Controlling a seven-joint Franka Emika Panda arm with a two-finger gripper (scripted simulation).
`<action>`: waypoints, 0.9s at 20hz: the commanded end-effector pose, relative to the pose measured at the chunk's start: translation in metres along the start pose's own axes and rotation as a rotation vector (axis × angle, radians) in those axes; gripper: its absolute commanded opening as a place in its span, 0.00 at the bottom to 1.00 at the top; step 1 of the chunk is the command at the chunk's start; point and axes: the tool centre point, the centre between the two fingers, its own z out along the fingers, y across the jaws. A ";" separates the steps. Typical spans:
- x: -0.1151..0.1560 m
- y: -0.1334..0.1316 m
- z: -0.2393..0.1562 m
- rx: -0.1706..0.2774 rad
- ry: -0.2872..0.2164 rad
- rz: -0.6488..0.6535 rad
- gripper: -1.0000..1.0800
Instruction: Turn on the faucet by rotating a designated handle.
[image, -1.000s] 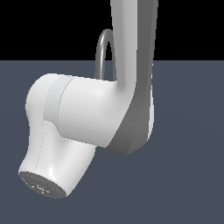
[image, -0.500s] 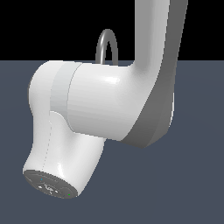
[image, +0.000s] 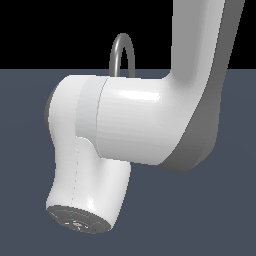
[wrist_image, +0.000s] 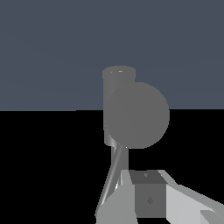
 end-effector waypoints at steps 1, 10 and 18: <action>0.007 -0.045 0.002 0.073 0.007 -0.010 0.00; 0.020 -0.029 0.001 0.030 -0.002 -0.002 0.00; 0.047 -0.059 0.001 0.069 0.003 -0.009 0.00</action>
